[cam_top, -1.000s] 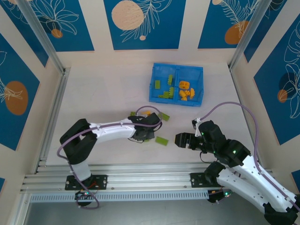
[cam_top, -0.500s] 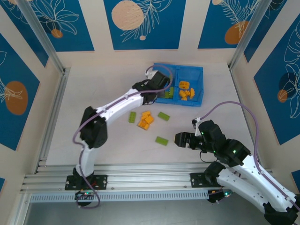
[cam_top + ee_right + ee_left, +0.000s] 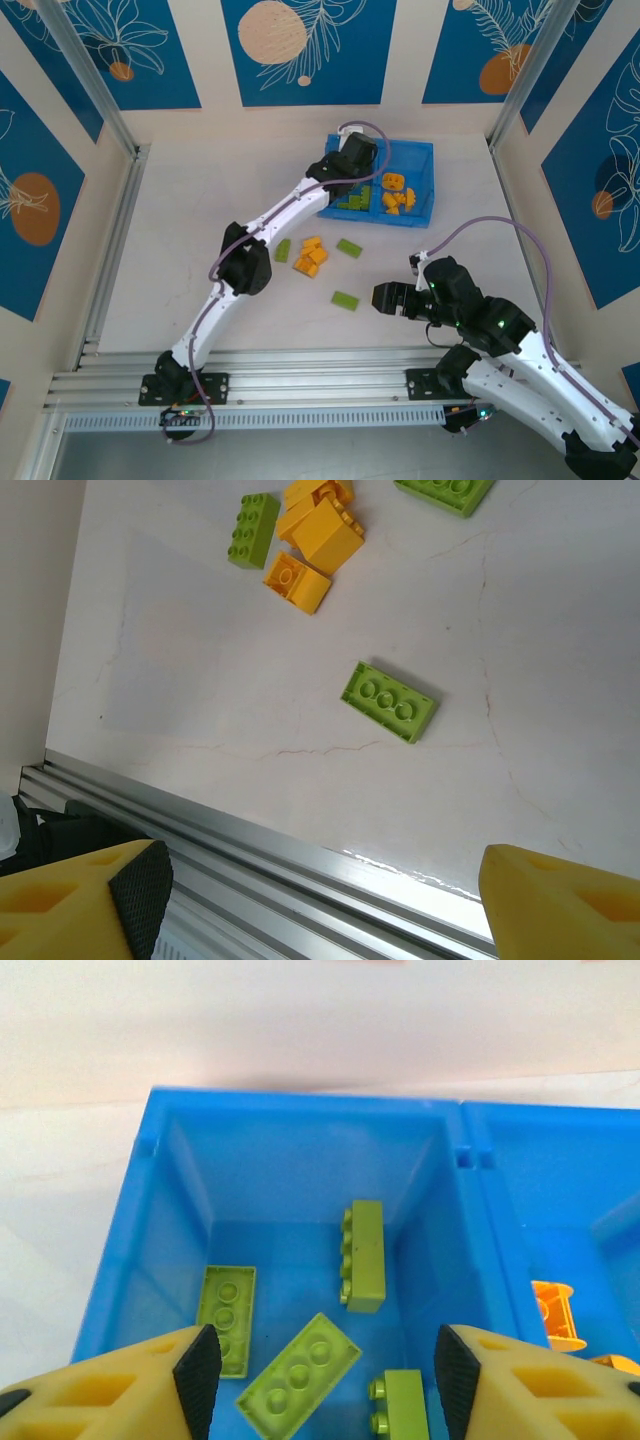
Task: Sort the legos into containers by color
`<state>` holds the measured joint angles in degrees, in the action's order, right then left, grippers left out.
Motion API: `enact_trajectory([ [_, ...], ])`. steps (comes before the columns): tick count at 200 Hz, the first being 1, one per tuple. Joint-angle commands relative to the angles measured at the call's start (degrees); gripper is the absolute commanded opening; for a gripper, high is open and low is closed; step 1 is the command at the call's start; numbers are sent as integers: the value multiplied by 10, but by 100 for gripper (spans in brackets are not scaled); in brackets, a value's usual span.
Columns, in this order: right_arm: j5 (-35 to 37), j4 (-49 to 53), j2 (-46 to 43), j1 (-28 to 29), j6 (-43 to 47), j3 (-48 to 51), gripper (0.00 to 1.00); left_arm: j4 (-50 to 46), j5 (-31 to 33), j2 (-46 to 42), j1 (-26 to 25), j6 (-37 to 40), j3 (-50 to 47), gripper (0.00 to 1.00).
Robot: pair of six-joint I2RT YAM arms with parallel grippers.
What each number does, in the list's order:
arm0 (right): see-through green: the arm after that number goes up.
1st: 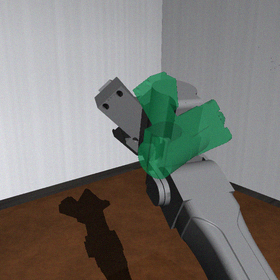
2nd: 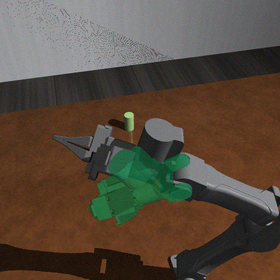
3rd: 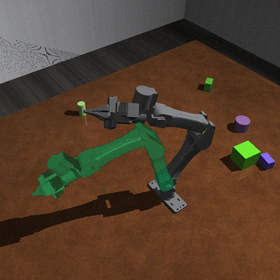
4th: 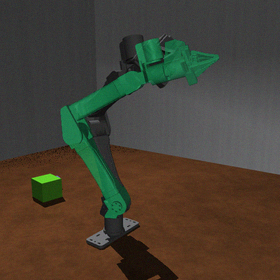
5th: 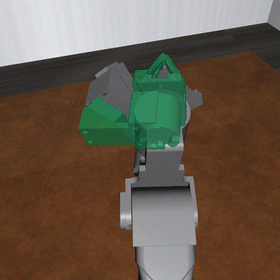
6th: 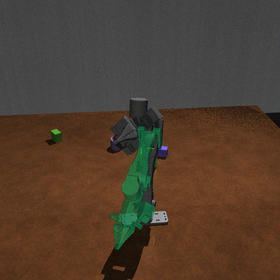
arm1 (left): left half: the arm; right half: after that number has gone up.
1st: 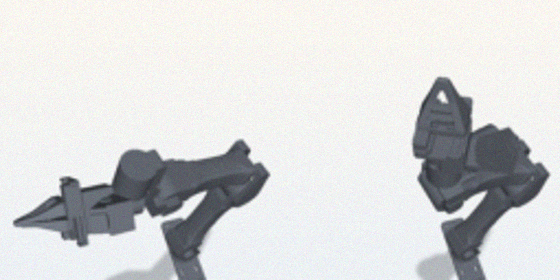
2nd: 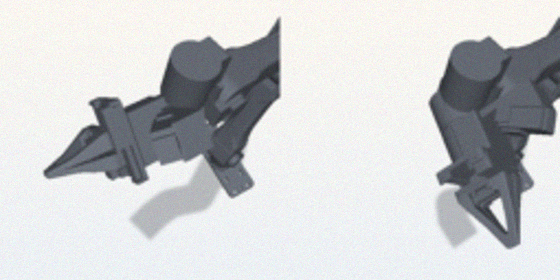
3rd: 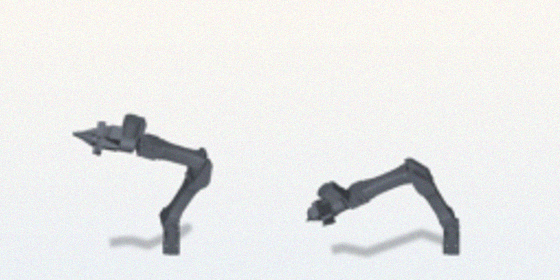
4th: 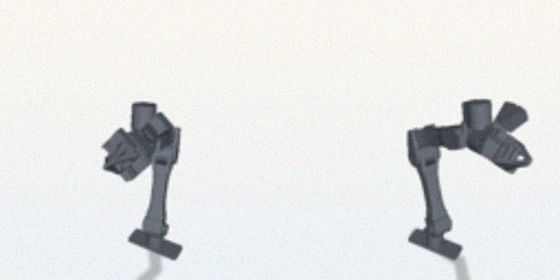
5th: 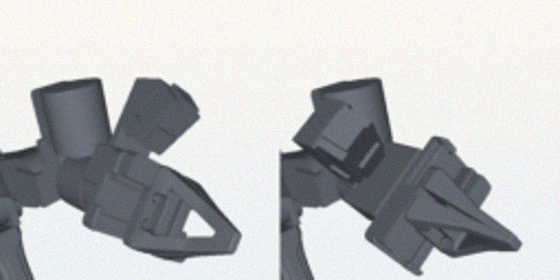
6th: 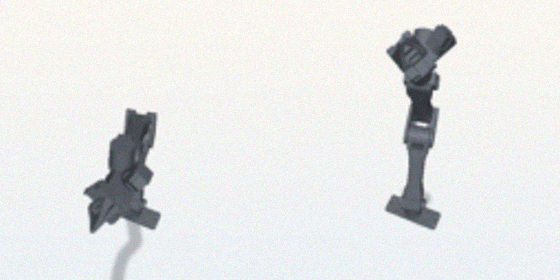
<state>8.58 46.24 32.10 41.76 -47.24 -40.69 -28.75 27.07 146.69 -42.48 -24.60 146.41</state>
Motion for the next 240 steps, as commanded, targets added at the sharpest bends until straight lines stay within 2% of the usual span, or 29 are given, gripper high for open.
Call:
enact_trajectory([
  [1,2,12,-12,6,-13,-18,82,16,-1,-24,6,27,33,65],
  [26,6,19,-12,7,-13,-22,82,-40,-8,-88,3,6,25,65],
  [39,9,19,-12,9,-12,-22,82,-62,-9,-149,-2,-6,-17,65],
  [51,10,17,-12,8,-11,-22,82,-38,-12,-231,-10,-10,-114,65],
  [83,7,3,2,11,1,-24,82,132,-44,-498,-24,-29,-482,66],
  [101,8,-9,23,17,13,-27,82,146,-47,-630,-24,-41,-622,66],
  [125,4,-48,71,32,43,-33,82,122,-40,-785,-26,-34,-758,67],
  [162,6,-125,205,71,97,-70,83,-10,-20,-980,-27,-7,-881,68],
  [184,5,-171,309,96,139,-108,83,-71,-39,-1064,-25,-9,-928,70],
  [208,8,-192,430,111,181,-171,78,-118,-55,-1108,-26,-23,-950,75],
  [240,43,-192,561,111,228,-257,70,-155,-53,-1112,-25,-31,-954,79],
])
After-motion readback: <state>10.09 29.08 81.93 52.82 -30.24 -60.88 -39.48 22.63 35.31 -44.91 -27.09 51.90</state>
